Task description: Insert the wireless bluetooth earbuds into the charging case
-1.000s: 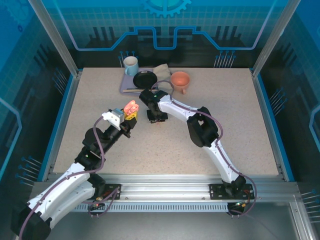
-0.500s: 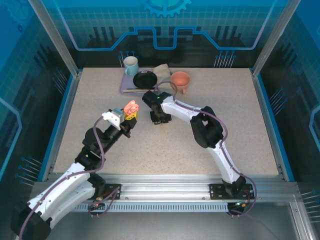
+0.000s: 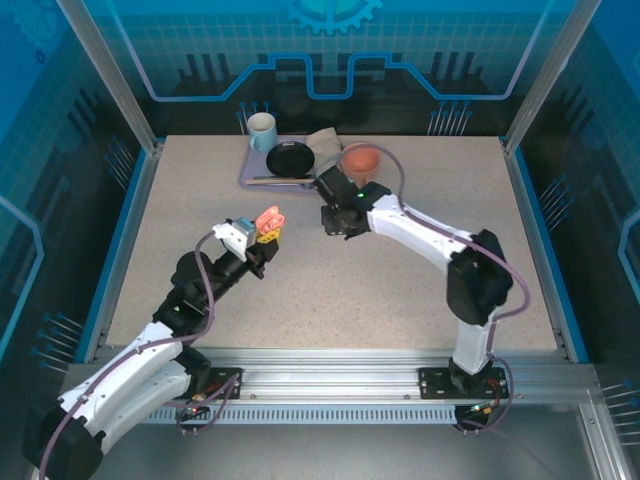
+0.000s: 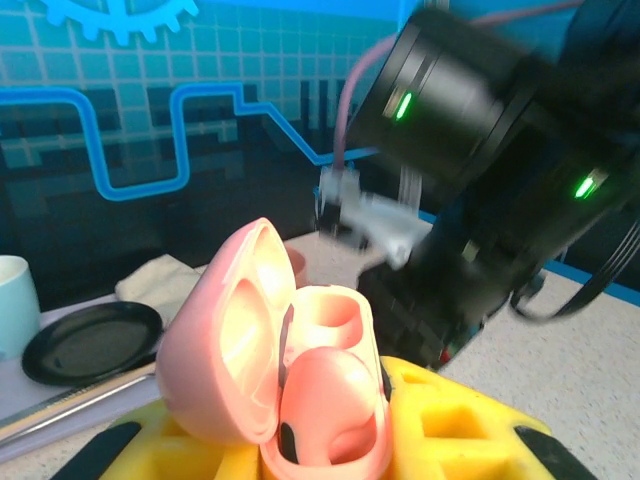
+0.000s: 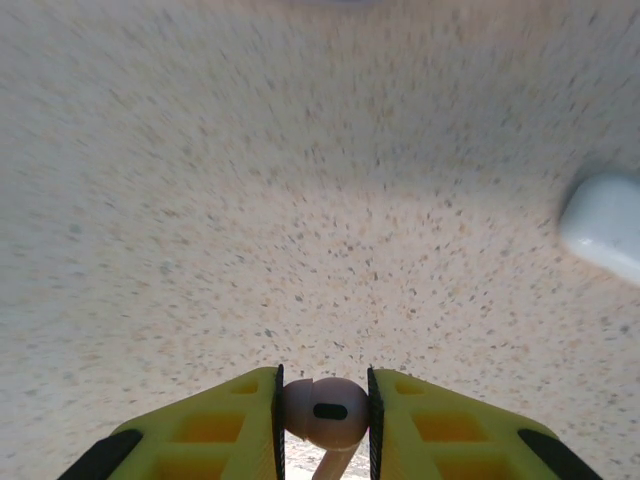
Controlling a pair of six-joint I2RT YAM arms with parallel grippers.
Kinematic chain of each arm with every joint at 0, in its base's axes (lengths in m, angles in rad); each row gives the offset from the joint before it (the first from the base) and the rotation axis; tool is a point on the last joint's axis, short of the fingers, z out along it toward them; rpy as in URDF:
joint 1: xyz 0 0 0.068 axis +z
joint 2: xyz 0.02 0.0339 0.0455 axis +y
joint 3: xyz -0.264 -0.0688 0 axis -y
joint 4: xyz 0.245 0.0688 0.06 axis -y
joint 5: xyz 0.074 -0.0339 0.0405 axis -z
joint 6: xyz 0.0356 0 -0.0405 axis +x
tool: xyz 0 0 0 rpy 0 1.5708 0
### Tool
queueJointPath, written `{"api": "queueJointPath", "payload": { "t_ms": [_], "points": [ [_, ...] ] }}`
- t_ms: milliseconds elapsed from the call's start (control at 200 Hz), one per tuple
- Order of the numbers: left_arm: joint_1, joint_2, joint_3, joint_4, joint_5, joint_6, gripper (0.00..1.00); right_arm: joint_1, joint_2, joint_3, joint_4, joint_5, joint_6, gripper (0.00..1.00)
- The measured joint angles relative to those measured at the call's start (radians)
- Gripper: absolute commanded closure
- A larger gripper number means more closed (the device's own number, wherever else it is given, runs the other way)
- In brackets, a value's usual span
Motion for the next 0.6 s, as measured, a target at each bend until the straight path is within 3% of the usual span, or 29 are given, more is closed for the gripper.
{"api": "queueJointPath", "payload": {
  "t_ms": [330, 600],
  "points": [
    [0.0, 0.113, 0.048, -0.023, 0.131, -0.01, 1.0, -0.01, -0.402, -0.15, 0.253, -0.029, -0.126, 0.73],
    [0.0, 0.26, 0.165, -0.022, 0.209, -0.047, 1.0, -0.01, -0.518, -0.249, 0.488, -0.187, -0.228, 0.73]
  ]
}}
